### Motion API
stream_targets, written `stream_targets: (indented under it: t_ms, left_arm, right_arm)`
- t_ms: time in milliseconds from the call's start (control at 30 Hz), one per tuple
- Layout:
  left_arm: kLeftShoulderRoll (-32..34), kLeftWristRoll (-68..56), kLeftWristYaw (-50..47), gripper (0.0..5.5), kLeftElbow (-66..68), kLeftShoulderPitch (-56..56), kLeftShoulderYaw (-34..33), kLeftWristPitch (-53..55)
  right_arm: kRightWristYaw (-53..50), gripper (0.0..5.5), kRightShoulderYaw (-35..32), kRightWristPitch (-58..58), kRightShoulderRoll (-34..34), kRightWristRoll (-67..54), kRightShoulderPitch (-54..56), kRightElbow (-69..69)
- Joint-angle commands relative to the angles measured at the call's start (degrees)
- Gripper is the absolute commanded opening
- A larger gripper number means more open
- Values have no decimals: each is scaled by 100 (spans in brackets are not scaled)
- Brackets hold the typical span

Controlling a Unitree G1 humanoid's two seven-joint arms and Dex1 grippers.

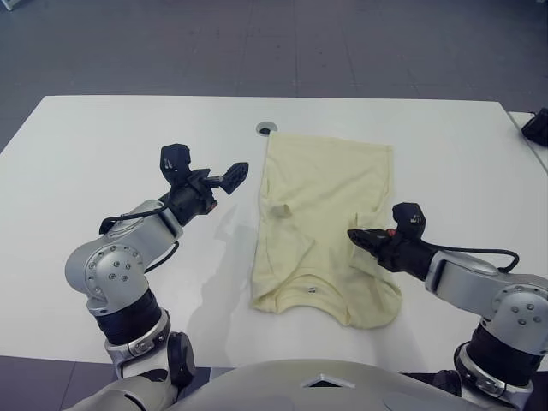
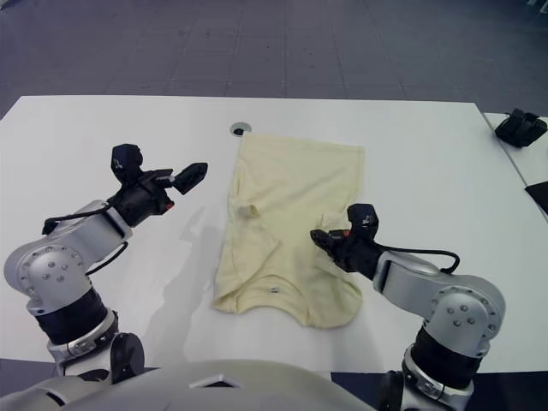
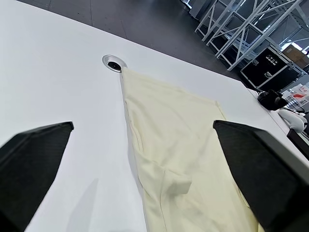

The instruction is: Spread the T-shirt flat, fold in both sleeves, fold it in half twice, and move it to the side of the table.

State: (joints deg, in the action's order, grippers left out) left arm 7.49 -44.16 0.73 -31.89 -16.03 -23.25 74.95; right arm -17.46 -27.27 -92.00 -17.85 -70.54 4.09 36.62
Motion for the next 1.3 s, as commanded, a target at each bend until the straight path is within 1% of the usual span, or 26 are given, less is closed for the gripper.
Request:
stream_targets:
  t_ms: [33,133,233,333,400,467,567,767,800,833,933,1300]
  left_arm:
    - [21,-43,-58,540,-92,103,-41,23]
    - [12,-77,-80,540,-160,180,-62,27]
    - [6,-96,-94,540,-201,235,-57,28]
    - [14,-105,-93,540,-210,255,-50,22]
    - [27,-109,-93,540,-199,243,-49,20]
    - [35,-109,-93,540,-186,230,-26,16]
    - [35,-112,-99,540,-197,236,6,17]
    - [90,-111,-61,540,-143,209,44,-1]
    - [92,-109,-58,540,-137,209,49,-6]
    - [93,-106,-58,540,-125,199,58,-10]
    - [89,-105,-66,540,-118,188,65,-18]
    - [105,-102,-61,540,-122,179,85,-20]
  right_arm:
    - [134,322,-367,-47,-1087,-425,-115,-288]
    - [850,376,-262,-37,-2138,-667,-316,-173]
    - [1730,417,141,49,-3119,-491,-348,357]
    - [2273,466,588,382,-3637,-61,-579,722]
    - [2626,503,981,751,-4057,456,-868,1051]
    - [2882,534,1276,1109,-4326,951,-1168,1236]
    - [3247,538,1511,1588,-4513,1511,-1503,1238]
    - [3600,439,1576,1948,-4506,2068,-1891,1261]
    - [3632,431,1584,1964,-4492,2123,-1922,1269]
    - [3668,407,1591,1975,-4486,2172,-1942,1273]
    - [3758,364,1636,1968,-4486,2297,-1952,1277]
    - [3971,176,1768,1915,-4445,2637,-2075,1325]
